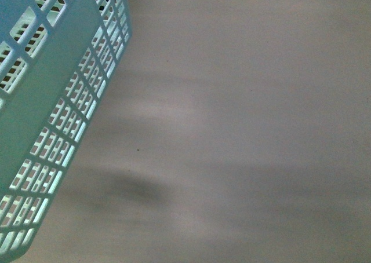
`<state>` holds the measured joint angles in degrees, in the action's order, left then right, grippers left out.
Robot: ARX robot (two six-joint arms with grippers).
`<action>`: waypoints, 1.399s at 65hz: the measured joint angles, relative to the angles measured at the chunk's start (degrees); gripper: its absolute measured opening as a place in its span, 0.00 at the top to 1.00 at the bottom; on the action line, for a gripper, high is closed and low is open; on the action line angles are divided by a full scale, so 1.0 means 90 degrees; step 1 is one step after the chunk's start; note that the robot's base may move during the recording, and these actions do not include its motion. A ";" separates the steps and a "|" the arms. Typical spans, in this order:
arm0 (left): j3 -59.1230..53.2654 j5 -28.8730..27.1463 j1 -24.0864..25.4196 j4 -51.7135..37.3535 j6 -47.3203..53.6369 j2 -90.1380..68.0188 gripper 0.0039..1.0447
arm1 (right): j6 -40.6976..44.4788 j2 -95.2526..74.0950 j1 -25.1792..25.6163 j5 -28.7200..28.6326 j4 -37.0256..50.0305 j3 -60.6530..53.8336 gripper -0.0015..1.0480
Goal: Pick lemon and mango into basket
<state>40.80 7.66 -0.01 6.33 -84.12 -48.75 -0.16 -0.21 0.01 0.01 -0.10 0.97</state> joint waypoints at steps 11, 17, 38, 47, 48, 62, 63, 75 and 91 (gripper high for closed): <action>0.0000 0.0002 0.0000 0.0000 0.0000 -0.0005 0.96 | -0.0002 0.0000 0.0000 -0.0012 -0.0002 0.0000 0.08; 0.0000 0.0000 0.0000 0.0000 0.0000 -0.0005 0.96 | 0.0000 0.0000 0.0000 0.0000 0.0000 0.0000 0.08; 0.0005 0.0000 0.0000 0.0000 -0.0002 -0.0005 0.96 | -0.0002 0.0000 0.0000 0.0000 0.0000 0.0000 0.08; 0.0012 0.0000 0.0000 0.0000 0.0000 -0.0005 0.96 | 0.0000 0.0000 0.0000 -0.0002 0.0000 0.0000 0.08; 0.0012 0.0000 0.0000 0.0000 0.0000 -0.0005 0.96 | 0.0000 0.0000 0.0000 0.0000 0.0000 0.0000 0.08; 0.0015 -0.0002 0.0000 0.0000 0.0000 -0.0005 0.96 | 0.0002 0.0000 0.0000 -0.0002 0.0000 0.0000 0.08; 0.0015 0.0000 0.0000 0.0000 -0.0002 -0.0005 0.96 | 0.0000 0.0000 0.0000 -0.0002 0.0000 0.0000 0.08; 0.0019 0.0000 0.0000 0.0000 -0.0002 -0.0005 0.96 | 0.0000 0.0000 0.0000 0.0000 0.0000 0.0000 0.08; 0.0024 0.0000 0.0000 0.0000 -0.0002 -0.0005 0.96 | 0.0002 0.0000 0.0000 -0.0002 0.0000 0.0000 0.08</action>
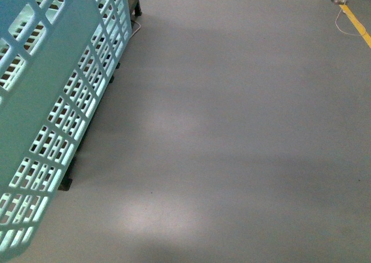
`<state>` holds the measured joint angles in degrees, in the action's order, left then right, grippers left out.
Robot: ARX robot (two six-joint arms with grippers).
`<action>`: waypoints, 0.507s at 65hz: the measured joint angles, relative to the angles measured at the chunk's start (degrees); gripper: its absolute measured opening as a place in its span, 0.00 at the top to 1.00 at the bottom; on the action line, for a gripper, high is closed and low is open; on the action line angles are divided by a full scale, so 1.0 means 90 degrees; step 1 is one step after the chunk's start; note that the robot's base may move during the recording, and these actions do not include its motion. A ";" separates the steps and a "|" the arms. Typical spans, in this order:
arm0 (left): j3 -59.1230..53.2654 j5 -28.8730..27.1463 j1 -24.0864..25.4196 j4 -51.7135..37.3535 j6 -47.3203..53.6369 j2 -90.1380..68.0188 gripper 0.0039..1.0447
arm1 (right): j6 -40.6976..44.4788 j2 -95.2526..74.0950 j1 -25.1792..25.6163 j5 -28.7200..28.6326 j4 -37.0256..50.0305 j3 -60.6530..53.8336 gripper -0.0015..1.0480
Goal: Pick lemon and mango into basket
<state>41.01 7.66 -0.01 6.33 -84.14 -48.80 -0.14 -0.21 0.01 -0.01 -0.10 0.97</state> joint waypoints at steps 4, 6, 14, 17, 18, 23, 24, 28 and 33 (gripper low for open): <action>0.0000 -0.0002 0.0000 0.0000 0.0000 0.0000 0.96 | -0.0002 0.0000 0.0000 0.0002 0.0000 0.0000 0.08; 0.0000 0.0000 0.0000 0.0000 0.0000 0.0000 0.96 | 0.0000 0.0000 0.0000 0.0000 0.0000 0.0000 0.08; 0.0002 0.0000 0.0000 0.0000 0.0002 0.0000 0.96 | 0.0000 0.0000 0.0000 0.0000 0.0000 0.0000 0.08; 0.0002 0.0000 0.0000 0.0000 0.0002 0.0000 0.96 | -0.0005 0.0000 0.0000 0.0000 0.0000 0.0000 0.08; 0.0002 0.0000 0.0000 0.0000 0.0002 0.0000 0.96 | 0.0000 0.0000 0.0000 0.0000 0.0000 0.0000 0.08; 0.0005 -0.0002 0.0000 0.0000 0.0002 0.0000 0.96 | -0.0002 0.0000 0.0000 0.0002 0.0000 0.0000 0.08; 0.0005 -0.0002 0.0000 0.0000 0.0002 0.0000 0.96 | -0.0005 -0.0002 0.0000 0.0005 0.0000 0.0000 0.08; 0.0005 -0.0002 0.0000 0.0000 0.0002 0.0000 0.96 | -0.0002 -0.0002 0.0000 0.0000 0.0000 0.0000 0.08; 0.0007 0.0000 0.0000 0.0000 0.0000 0.0000 0.96 | -0.0002 0.0000 0.0000 0.0002 0.0000 0.0000 0.08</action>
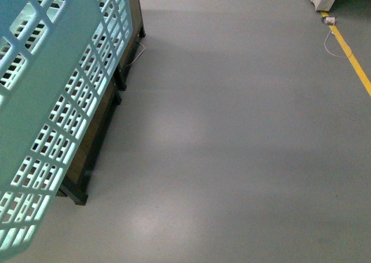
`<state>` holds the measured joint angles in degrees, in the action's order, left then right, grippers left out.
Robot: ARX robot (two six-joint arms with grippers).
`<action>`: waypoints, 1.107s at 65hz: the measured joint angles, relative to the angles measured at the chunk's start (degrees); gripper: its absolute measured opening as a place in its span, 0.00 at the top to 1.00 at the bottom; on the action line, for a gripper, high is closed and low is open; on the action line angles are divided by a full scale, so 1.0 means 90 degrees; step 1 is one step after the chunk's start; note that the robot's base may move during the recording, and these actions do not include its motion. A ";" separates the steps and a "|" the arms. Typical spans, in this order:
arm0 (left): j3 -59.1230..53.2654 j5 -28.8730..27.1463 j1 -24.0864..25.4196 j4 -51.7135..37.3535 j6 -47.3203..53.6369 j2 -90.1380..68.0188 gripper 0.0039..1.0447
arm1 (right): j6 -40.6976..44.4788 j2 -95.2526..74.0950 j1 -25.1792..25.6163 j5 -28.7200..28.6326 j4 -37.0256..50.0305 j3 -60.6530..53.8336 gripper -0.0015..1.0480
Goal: Pick lemon and mango into basket
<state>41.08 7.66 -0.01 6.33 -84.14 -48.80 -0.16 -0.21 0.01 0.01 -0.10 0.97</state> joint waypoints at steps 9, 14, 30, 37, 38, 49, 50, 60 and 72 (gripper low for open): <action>0.0005 -0.0002 0.0000 0.0000 0.0002 0.0000 0.96 | -0.0002 0.0000 0.0000 0.0002 0.0000 0.0000 0.08; 0.0015 -0.0002 0.0000 -0.0002 0.0000 0.0005 0.96 | 0.0000 -0.0002 0.0000 -0.0002 0.0000 0.0000 0.08; 0.0019 0.0000 0.0000 -0.0012 0.0000 0.0005 0.96 | 0.0000 0.0000 0.0000 0.0000 0.0005 0.0000 0.08; 0.0019 0.0000 0.0000 -0.0012 0.0000 0.0005 0.96 | 0.0000 0.0000 0.0000 0.0002 0.0005 0.0000 0.08; 0.0019 0.0000 0.0000 -0.0012 0.0000 0.0005 0.96 | 0.0000 0.0000 0.0000 0.0002 0.0005 0.0000 0.08; 0.0019 -0.0002 0.0000 -0.0012 0.0000 0.0005 0.96 | 0.0000 0.0000 0.0000 0.0000 0.0005 0.0000 0.08; 0.0019 0.0000 0.0000 -0.0012 0.0000 0.0005 0.96 | 0.0000 0.0000 0.0000 0.0000 0.0005 0.0000 0.08; 0.0019 -0.0002 0.0000 -0.0012 0.0000 0.0005 0.96 | 0.0000 0.0000 0.0000 0.0000 0.0005 0.0000 0.08; 0.0019 -0.0002 0.0000 -0.0012 0.0000 0.0005 0.96 | 0.0000 0.0000 0.0000 0.0000 0.0005 0.0000 0.08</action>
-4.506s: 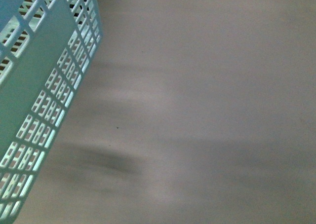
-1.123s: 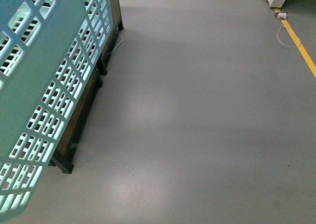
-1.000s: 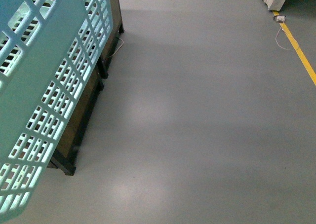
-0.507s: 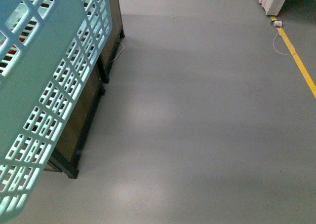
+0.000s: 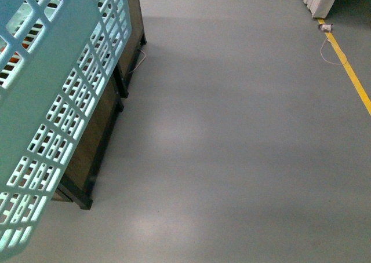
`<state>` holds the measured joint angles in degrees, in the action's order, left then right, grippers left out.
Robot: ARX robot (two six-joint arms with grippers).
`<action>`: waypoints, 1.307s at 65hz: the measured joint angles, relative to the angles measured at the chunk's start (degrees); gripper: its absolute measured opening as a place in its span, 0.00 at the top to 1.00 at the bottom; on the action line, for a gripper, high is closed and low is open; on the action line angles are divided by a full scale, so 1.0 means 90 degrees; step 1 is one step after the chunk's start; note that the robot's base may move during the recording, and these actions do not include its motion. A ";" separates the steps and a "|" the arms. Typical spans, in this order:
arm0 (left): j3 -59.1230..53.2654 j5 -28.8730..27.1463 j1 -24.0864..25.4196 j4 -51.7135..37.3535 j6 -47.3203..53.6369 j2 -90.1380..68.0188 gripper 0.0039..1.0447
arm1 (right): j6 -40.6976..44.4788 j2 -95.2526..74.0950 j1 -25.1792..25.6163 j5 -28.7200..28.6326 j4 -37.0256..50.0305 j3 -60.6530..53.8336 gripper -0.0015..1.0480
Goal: Pick lemon and mango into basket
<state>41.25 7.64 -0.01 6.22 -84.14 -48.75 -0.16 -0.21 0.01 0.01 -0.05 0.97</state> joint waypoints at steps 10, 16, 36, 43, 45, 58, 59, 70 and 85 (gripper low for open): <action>0.0000 0.0002 0.0000 0.0000 0.0000 0.0000 0.96 | 0.0000 0.0000 0.0000 0.0000 0.0000 0.0000 0.08; -0.0002 0.0002 0.0000 0.0000 0.0000 0.0000 0.96 | 0.0000 0.0000 0.0000 0.0000 0.0000 0.0000 0.08; -0.0002 0.0002 0.0000 0.0000 0.0000 0.0000 0.96 | 0.0000 0.0000 0.0000 0.0000 0.0000 0.0000 0.08; 0.0000 0.0002 0.0000 0.0000 0.0000 0.0000 0.96 | 0.0000 0.0000 0.0000 0.0000 0.0000 0.0000 0.08; 0.0000 0.0000 0.0000 0.0000 0.0000 0.0000 0.96 | 0.0000 0.0000 0.0000 0.0002 0.0000 0.0000 0.08; 0.0002 0.0080 -0.0044 -0.0002 -0.0015 0.0000 0.96 | 0.0000 0.0000 0.0000 0.0027 0.0000 0.0000 0.08; 0.0002 0.0097 -0.0044 -0.0002 -0.0017 0.0000 0.96 | 0.0000 0.0000 0.0000 0.0024 0.0000 0.0000 0.08; 0.0002 0.0083 -0.0046 -0.0002 -0.0104 -0.0002 0.96 | 0.0000 -0.0002 0.0000 0.0022 0.0000 0.0000 0.08; 0.0005 -0.0015 -0.0034 -0.0010 -0.0063 0.0007 0.96 | 0.0000 -0.0002 0.0000 0.0002 -0.0002 0.0000 0.08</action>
<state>41.30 7.51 -0.32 6.13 -84.71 -48.69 -0.16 -0.23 0.01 0.03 -0.08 0.97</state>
